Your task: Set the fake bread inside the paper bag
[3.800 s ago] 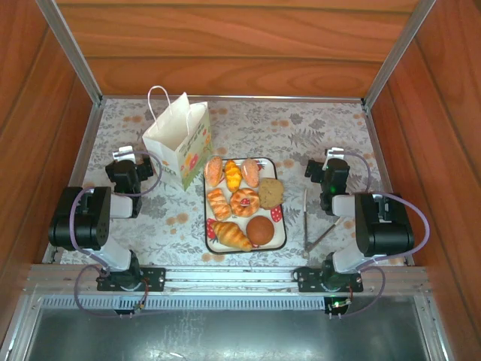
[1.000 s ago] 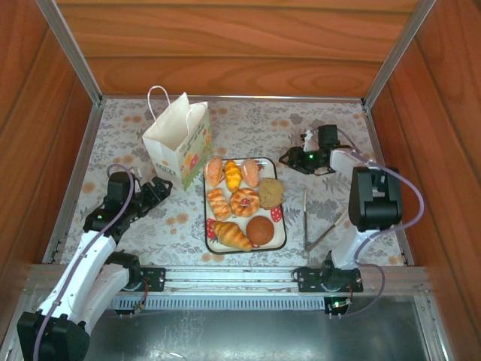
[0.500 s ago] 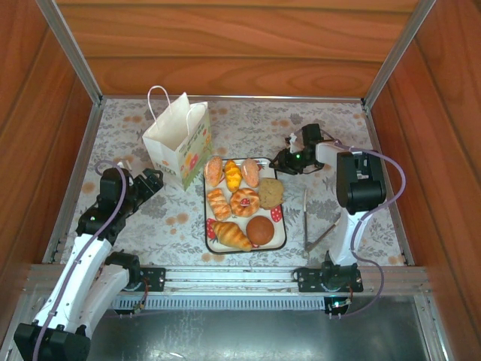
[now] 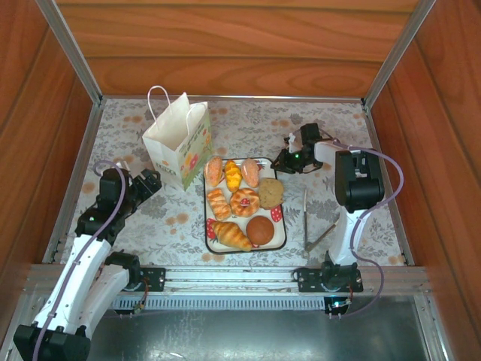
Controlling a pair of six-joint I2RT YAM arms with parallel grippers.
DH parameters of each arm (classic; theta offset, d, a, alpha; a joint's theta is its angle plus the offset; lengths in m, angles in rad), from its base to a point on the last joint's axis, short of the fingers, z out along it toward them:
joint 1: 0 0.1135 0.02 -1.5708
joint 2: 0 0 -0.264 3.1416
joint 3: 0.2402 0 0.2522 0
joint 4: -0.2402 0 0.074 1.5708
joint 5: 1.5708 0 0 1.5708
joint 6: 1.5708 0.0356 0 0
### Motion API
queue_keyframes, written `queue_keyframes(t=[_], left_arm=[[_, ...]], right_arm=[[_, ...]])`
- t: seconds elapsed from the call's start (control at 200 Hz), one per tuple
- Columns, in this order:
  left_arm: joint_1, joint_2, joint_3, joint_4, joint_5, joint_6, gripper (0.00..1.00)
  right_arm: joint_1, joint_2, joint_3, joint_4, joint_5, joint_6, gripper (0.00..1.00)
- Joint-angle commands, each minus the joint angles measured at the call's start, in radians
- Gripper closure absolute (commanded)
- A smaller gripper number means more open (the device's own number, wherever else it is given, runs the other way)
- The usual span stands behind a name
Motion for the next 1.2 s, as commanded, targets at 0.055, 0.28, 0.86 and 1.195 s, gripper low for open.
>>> queue_keyframes(t=[0.055,0.28,0.86,1.195], left_arm=[[0.002,-0.022,0.044,-0.035,-0.044,0.040,0.06],[0.008,-0.033,0.058,-0.054,-0.064,0.059,0.04],[0.062,-0.030,0.133,-0.100,-0.063,0.113,0.01],[0.081,0.005,0.229,-0.120,-0.056,0.198,0.01]], right_arm=[[0.009,0.019,0.012,-0.025,0.028,-0.010,0.82],[0.009,0.017,0.032,-0.032,0.044,-0.002,0.93],[-0.089,0.100,0.303,-0.136,0.134,-0.012,1.00],[-0.200,0.305,0.623,-0.268,0.095,-0.050,1.00]])
